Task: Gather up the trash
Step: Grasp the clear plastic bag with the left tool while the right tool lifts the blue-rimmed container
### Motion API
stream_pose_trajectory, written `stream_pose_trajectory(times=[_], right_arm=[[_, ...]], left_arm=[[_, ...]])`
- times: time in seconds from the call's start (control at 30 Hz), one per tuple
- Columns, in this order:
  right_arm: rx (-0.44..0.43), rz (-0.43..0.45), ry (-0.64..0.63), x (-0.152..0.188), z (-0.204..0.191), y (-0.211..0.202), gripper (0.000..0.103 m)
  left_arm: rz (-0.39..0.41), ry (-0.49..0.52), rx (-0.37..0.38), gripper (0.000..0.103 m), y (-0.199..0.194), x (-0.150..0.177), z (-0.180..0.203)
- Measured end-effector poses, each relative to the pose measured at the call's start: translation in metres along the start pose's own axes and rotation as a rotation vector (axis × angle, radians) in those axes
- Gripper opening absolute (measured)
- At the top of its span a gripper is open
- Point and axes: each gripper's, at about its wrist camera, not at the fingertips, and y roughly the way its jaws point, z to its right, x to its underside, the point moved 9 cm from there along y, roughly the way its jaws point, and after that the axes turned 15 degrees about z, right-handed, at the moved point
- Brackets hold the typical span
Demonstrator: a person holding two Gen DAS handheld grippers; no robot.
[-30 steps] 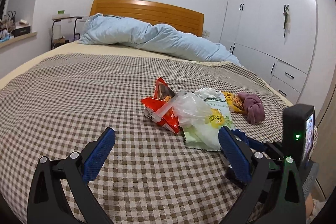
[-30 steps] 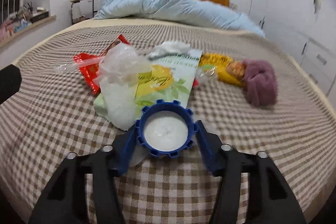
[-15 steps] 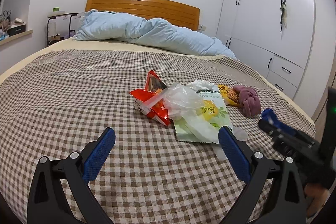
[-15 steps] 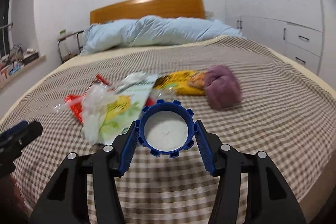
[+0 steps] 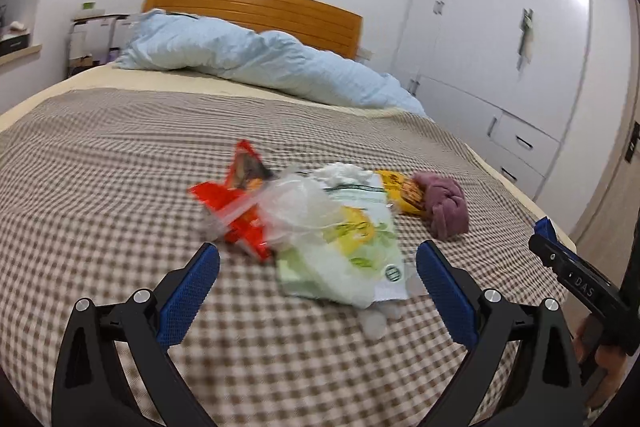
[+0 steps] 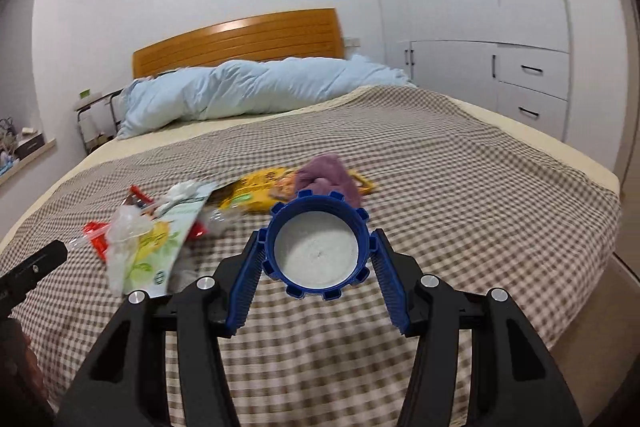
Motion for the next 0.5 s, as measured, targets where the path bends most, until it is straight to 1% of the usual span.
stream_pose_trajectory(times=[0.1,0.17,0.23,0.27,0.3,0.5], right_arm=[[0.025,-0.008,0.016,0.001,0.013,0.003,0.053],[0.036,-0.008,0.029,0.0,0.02,0.003,0.053],[0.042,-0.007,0.039,-0.001,0.025,0.004,0.053],[0.043,-0.007,0.046,-0.001,0.027,0.004,0.053],[0.044,-0.005,0.051,-0.002,0.028,0.004,0.053],[0.052,-0.007,0.043,-0.004,0.033,0.008,0.053]], left_arm=[[-0.009,0.002,0.027,0.095,0.012,-0.003,0.012],[-0.005,-0.005,0.024,0.095,0.021,-0.007,0.017],[-0.014,0.005,-0.003,0.095,0.031,-0.009,0.019],[-0.017,0.014,-0.021,0.091,0.036,-0.011,0.019],[-0.018,0.015,-0.029,0.09,0.041,-0.012,0.02],[-0.038,-0.016,-0.083,0.087,0.067,-0.014,0.013]])
